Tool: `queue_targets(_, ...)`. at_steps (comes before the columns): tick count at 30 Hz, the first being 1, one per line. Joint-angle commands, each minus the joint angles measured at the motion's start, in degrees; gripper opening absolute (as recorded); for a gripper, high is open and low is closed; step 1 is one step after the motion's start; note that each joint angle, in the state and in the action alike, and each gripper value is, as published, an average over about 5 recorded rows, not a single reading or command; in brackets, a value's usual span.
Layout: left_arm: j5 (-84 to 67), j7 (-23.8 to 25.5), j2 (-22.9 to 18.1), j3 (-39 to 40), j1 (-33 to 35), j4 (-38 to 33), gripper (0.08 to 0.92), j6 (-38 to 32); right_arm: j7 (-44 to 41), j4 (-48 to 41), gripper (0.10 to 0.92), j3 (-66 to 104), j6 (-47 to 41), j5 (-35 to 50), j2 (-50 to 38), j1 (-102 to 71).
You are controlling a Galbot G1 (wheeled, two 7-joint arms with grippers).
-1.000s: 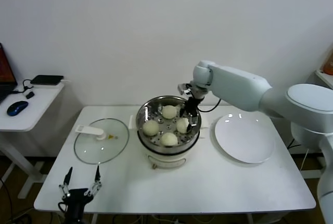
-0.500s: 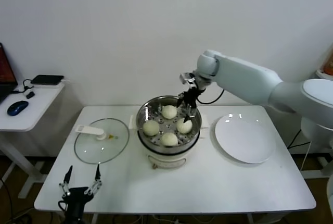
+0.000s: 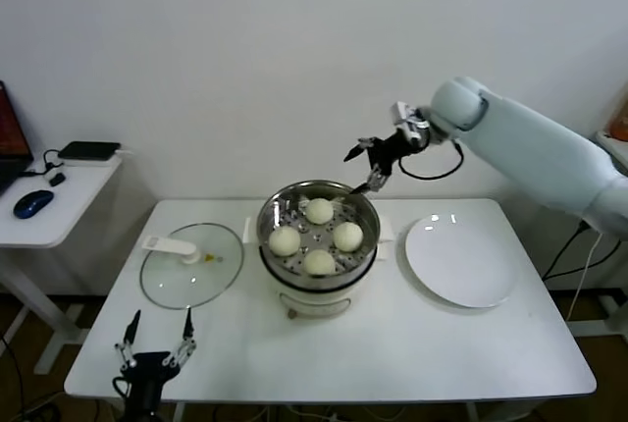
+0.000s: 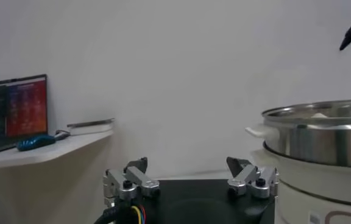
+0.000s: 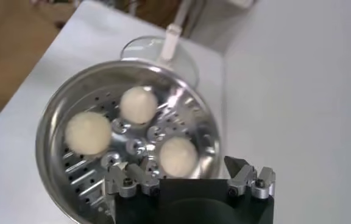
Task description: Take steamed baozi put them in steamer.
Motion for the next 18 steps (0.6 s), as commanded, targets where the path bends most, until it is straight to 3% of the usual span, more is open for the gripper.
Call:
queue_targets(1, 1.0, -0.7, -0.2, 1.4, -0.3, -0.5, 0.823, 0.7, 12.0, 14.7, 0.823, 29.1, 0.9, 0.5, -18.9, -23.1)
queue_targets(9, 1.6, -1.4, -0.2, 3.1, -0.4, -0.8, 0.823, 1.0, 28.0, 21.2, 0.823, 50.0, 8.5, 1.1, -20.5, -47.0)
queue_targets(18, 2.4, -1.8, -0.4, 4.8, -0.1, -1.2, 0.823, 1.0, 42.9, 28.5, 0.823, 75.1, 14.4, -2.6, -8.1, -75.3)
